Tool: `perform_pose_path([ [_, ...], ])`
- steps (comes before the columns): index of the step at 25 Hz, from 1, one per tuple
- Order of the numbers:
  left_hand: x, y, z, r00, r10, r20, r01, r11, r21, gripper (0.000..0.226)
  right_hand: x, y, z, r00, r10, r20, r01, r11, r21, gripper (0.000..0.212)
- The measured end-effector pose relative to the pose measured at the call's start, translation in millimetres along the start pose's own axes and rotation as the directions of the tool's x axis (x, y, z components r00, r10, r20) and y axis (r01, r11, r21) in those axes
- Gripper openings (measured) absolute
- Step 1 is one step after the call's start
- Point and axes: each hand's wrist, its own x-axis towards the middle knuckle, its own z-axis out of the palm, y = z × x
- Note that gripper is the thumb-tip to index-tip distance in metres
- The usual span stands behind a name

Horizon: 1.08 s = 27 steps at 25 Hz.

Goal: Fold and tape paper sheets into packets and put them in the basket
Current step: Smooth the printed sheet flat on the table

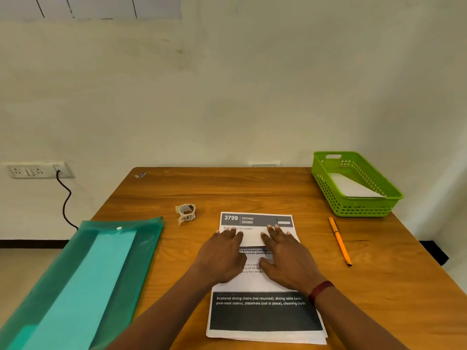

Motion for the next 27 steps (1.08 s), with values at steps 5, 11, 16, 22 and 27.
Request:
perform_pose_path([
  [5, -13.2, 9.3, 20.5, 1.000, -0.026, -0.012, 0.026, 0.999, -0.021, 0.058, -3.1, -3.6, 15.5, 0.996, 0.023, 0.085, -0.021, 1.000, -0.024, 0.086],
  [11, -13.7, 4.1, 39.3, 0.990, -0.107, -0.088, 0.098, 0.990, -0.103, 0.056, -7.7, -3.8, 31.7, 0.994, -0.004, 0.108, 0.011, 0.998, -0.066, 0.084],
  [16, -9.5, 2.3, 44.9, 0.999, -0.043, 0.015, 0.044, 0.999, -0.021, 0.061, -7.7, -5.2, 32.3, 0.995, -0.020, 0.100, 0.028, 0.997, -0.076, 0.078],
  [22, -11.4, 4.3, 43.5, 0.988, -0.156, -0.008, 0.156, 0.986, -0.056, 0.062, -8.1, -3.4, 34.6, 0.995, 0.060, 0.084, -0.053, 0.995, -0.085, 0.084],
  [27, -11.6, 3.8, 39.8, 0.966, -0.256, -0.022, 0.253, 0.962, -0.101, 0.062, -9.1, -3.6, 32.3, 0.973, 0.228, 0.037, -0.226, 0.972, -0.057, 0.090],
])
